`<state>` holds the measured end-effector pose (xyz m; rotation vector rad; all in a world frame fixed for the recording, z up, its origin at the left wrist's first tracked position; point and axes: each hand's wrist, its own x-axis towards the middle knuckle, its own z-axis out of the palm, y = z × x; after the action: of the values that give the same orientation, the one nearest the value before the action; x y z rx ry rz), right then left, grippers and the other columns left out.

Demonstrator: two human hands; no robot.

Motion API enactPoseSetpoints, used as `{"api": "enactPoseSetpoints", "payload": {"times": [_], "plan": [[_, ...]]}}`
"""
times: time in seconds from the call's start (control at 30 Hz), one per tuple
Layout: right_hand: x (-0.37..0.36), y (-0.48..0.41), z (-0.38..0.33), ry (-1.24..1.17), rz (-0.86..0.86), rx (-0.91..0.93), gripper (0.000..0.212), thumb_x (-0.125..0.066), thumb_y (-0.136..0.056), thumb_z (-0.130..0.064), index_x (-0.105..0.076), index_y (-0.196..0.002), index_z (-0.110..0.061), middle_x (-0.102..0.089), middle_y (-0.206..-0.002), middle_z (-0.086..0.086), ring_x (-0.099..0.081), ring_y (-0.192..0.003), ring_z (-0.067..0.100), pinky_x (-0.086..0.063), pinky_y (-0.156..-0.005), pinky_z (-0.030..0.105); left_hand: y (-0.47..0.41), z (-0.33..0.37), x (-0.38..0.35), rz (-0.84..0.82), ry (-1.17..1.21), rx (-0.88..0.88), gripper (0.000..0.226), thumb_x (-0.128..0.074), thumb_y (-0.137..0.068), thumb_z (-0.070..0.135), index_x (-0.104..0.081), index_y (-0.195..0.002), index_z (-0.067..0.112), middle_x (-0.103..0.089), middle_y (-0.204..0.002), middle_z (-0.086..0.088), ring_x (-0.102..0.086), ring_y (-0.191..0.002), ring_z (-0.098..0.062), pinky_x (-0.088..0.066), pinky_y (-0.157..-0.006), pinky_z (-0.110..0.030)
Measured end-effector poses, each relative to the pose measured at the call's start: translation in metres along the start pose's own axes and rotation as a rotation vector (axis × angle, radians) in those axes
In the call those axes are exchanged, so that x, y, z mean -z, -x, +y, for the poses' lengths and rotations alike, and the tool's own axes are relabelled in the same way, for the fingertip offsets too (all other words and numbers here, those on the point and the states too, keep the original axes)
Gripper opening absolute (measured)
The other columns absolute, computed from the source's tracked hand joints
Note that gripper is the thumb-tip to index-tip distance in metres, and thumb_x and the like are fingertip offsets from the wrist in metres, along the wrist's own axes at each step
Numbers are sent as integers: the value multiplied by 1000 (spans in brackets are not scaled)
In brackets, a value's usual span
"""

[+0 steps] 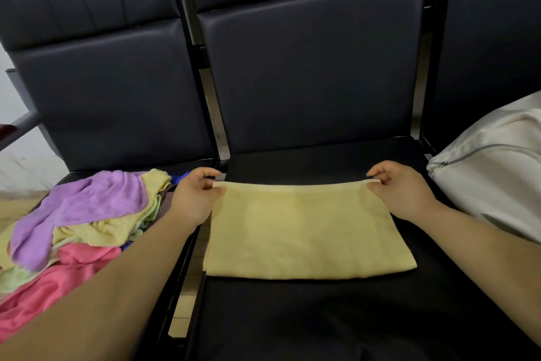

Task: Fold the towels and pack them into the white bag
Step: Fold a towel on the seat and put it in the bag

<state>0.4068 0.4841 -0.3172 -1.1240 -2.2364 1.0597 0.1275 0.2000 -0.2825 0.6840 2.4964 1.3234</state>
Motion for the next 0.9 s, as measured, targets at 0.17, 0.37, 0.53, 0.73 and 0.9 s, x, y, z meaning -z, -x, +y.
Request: {"api": "enactPoseSetpoints", "payload": {"times": [0.17,0.37,0.53,0.73,0.9], "plan": [[-7,-2,2,-25,65,11,13,-70,-92,-22,-68,-104,-25,-68,-99,-10,-64,-94,8,-46,-75,21,-1,-7,-19,57,-127,-34,30,-67,-94,11,-58,-120,23,-67,-98,2,-62,-87,-10,-51,-81,-23],[-3,8,-3,269,38,342,24,-69,-90,-17,-67,-112,-24,-57,-112,-7,-57,-100,14,-48,-83,29,36,6,-33,-68,-462,-356,34,-65,-91,20,-59,-122,32,-50,-122,8,-56,-106,-14,-47,-94,-32],[6,30,-3,657,-360,367,39,-59,-95,-33,-56,-133,-28,-59,-128,-10,-53,-117,12,-45,-97,28,99,36,-94,-590,-721,-382,53,-51,-99,51,-39,-148,34,-44,-141,4,-48,-124,-20,-41,-108,-39],[28,93,-11,602,-634,288,18,-67,-89,-40,-66,-107,-35,-69,-102,-17,-64,-94,3,-50,-85,22,93,55,-97,-590,-1080,-334,68,-30,-94,73,-26,-155,43,-17,-165,-1,-12,-152,-31,-11,-122,-55],[30,139,4,421,-656,412,24,-74,-84,-44,-68,-107,-39,-61,-94,-23,-59,-84,-7,-46,-75,12,144,53,-94,-613,-816,-438,62,-49,-94,63,-39,-150,38,-29,-154,3,-23,-145,-21,-24,-119,-40]]}}
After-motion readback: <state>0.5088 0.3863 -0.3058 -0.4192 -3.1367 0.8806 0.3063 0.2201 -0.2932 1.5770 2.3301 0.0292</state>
